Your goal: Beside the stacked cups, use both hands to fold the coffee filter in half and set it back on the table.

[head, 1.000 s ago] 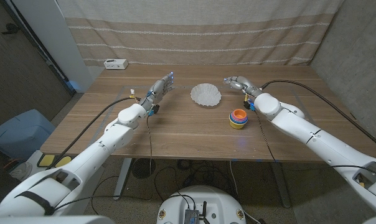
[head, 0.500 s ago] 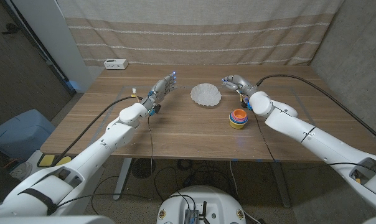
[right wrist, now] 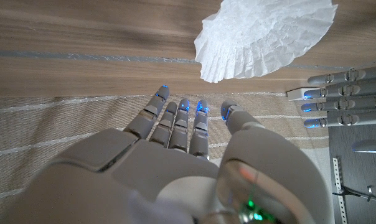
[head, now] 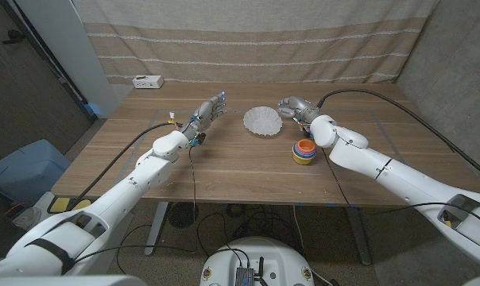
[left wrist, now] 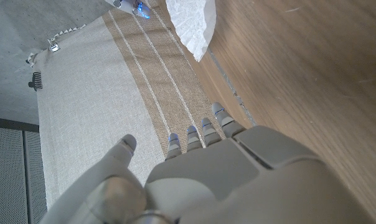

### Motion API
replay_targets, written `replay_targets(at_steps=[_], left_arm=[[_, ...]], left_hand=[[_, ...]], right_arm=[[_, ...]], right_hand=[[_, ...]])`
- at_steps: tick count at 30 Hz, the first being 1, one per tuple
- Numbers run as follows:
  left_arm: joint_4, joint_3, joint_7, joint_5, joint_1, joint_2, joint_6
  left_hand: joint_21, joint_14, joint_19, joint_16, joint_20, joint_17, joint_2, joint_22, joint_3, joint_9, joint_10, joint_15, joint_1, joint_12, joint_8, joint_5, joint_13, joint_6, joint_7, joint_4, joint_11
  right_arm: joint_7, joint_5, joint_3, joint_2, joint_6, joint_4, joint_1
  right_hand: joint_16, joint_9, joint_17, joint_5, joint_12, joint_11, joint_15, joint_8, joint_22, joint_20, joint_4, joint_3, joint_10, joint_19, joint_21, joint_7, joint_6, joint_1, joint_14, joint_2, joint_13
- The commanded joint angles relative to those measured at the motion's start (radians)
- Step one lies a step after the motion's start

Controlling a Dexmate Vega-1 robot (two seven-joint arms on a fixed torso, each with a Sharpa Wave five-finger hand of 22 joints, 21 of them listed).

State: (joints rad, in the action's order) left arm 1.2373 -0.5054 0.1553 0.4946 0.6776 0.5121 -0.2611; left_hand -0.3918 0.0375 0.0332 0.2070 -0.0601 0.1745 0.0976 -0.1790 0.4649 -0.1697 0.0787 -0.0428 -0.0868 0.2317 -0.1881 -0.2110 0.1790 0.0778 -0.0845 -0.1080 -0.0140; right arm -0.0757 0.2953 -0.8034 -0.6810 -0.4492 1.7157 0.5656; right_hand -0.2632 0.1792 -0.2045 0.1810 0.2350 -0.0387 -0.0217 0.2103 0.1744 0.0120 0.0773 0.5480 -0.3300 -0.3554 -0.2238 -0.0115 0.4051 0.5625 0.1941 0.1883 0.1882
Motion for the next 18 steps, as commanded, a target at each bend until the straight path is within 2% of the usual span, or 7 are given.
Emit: replay_targets(at_steps=[1, 5, 9, 18], left_arm=[[-0.004, -0.002, -0.002, -0.002, -0.002, -0.003, 0.002], [-0.004, -0.003, -0.002, -0.003, -0.003, -0.004, 0.002], [-0.003, -0.003, -0.004, -0.002, -0.003, -0.005, 0.005], [0.003, -0.004, -0.005, -0.004, -0.001, -0.002, 0.008]], left_hand=[[0.000, 0.006, 0.003, -0.005, -0.001, 0.003, 0.000, -0.003, 0.002, -0.003, -0.006, 0.008, -0.005, -0.005, 0.003, 0.003, 0.003, 0.000, -0.005, 0.004, -0.001], [0.002, 0.007, 0.003, -0.007, -0.001, 0.003, -0.001, -0.003, 0.002, -0.003, -0.006, 0.011, -0.005, -0.006, 0.004, 0.003, 0.003, 0.000, -0.005, 0.004, 0.000], [0.003, 0.008, 0.003, -0.008, -0.001, 0.003, -0.001, -0.003, 0.002, -0.003, -0.006, 0.012, -0.005, -0.007, 0.004, 0.003, 0.003, 0.001, -0.005, 0.004, 0.000], [0.005, 0.011, 0.004, -0.012, -0.001, 0.002, -0.001, -0.003, 0.002, -0.003, -0.006, 0.015, -0.005, -0.010, 0.005, 0.003, 0.003, 0.003, -0.006, 0.004, 0.005]], right_arm=[[0.077, 0.091, -0.051, 0.012, -0.031, -0.013, -0.037], [0.103, 0.104, -0.060, 0.013, -0.032, -0.016, -0.045], [0.127, 0.125, -0.072, 0.015, -0.038, -0.017, -0.052], [0.154, 0.151, -0.089, 0.029, -0.044, -0.031, -0.055]], right_hand=[[0.009, 0.005, -0.001, -0.004, -0.012, 0.010, -0.002, -0.011, 0.002, -0.001, 0.015, -0.001, 0.017, 0.005, 0.006, -0.003, -0.018, 0.015, -0.015, -0.014, 0.005], [0.022, 0.006, 0.005, -0.007, -0.025, 0.015, -0.001, -0.021, 0.001, -0.006, 0.034, -0.017, 0.039, 0.014, 0.012, -0.005, -0.040, 0.019, -0.031, -0.039, 0.006], [0.033, 0.006, 0.008, -0.007, -0.035, 0.018, -0.003, -0.026, 0.001, -0.006, 0.042, -0.030, 0.059, 0.024, 0.018, -0.004, -0.056, 0.018, -0.047, -0.051, 0.006], [0.044, 0.006, 0.009, -0.007, -0.043, 0.024, -0.013, -0.029, 0.001, -0.004, 0.047, -0.049, 0.084, 0.033, 0.022, -0.014, -0.077, 0.010, -0.064, -0.061, 0.007]])
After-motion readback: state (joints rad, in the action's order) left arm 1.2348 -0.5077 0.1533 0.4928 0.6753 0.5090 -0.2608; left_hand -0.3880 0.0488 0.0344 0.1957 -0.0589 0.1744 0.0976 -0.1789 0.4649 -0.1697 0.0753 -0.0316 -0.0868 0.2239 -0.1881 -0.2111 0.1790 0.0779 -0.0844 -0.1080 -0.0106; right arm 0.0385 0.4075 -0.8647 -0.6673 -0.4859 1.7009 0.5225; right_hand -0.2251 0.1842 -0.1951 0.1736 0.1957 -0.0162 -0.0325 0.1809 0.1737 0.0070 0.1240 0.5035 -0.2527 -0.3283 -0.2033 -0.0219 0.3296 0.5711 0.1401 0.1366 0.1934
